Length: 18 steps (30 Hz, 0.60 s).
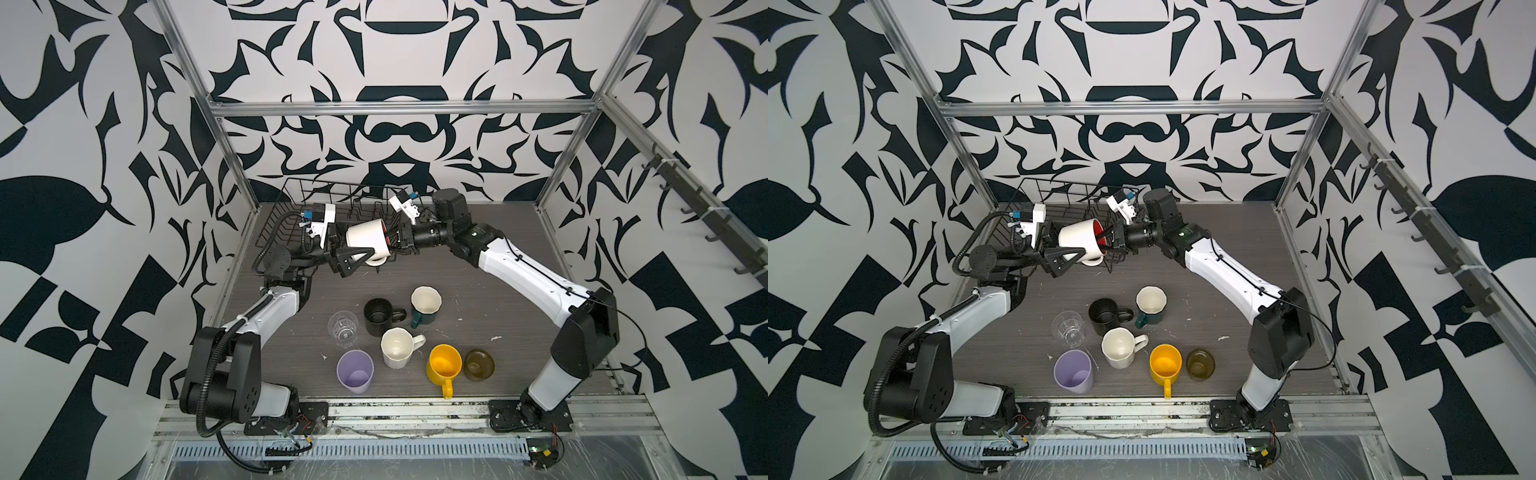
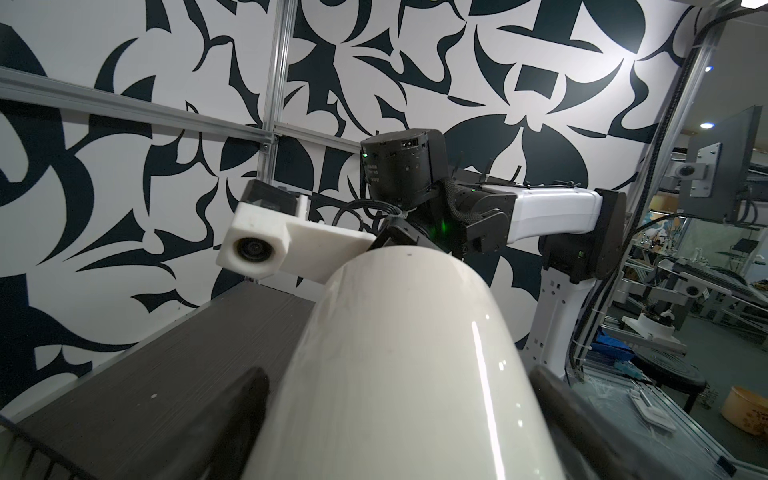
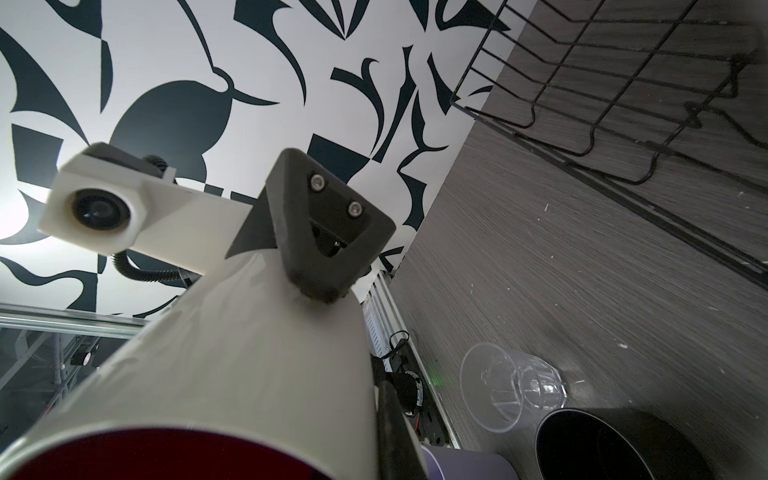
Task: Load cups into a dish rack
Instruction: Pick up the cup from the center of the table.
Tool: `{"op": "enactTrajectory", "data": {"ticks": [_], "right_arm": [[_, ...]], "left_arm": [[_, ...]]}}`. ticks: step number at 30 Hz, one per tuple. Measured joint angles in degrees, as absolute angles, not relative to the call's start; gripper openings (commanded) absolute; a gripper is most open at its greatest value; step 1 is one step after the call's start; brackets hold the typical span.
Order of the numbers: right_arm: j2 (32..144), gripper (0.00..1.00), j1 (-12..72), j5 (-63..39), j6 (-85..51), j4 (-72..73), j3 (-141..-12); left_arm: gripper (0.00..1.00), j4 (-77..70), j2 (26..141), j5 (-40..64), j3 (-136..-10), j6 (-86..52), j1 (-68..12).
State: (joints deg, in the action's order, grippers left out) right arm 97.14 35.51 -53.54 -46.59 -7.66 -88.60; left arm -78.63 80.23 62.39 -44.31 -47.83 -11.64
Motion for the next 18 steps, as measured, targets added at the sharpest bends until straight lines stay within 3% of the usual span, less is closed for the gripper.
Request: {"op": "enactTrajectory", "data": {"ticks": [18], "right_arm": [[97.8,0.0,36.4,-55.6,-48.8,-3.7,-89.1]], "left_arm": [[0.96,-79.9,80.2,64.8,-44.4,-50.5,-12.0]]}}
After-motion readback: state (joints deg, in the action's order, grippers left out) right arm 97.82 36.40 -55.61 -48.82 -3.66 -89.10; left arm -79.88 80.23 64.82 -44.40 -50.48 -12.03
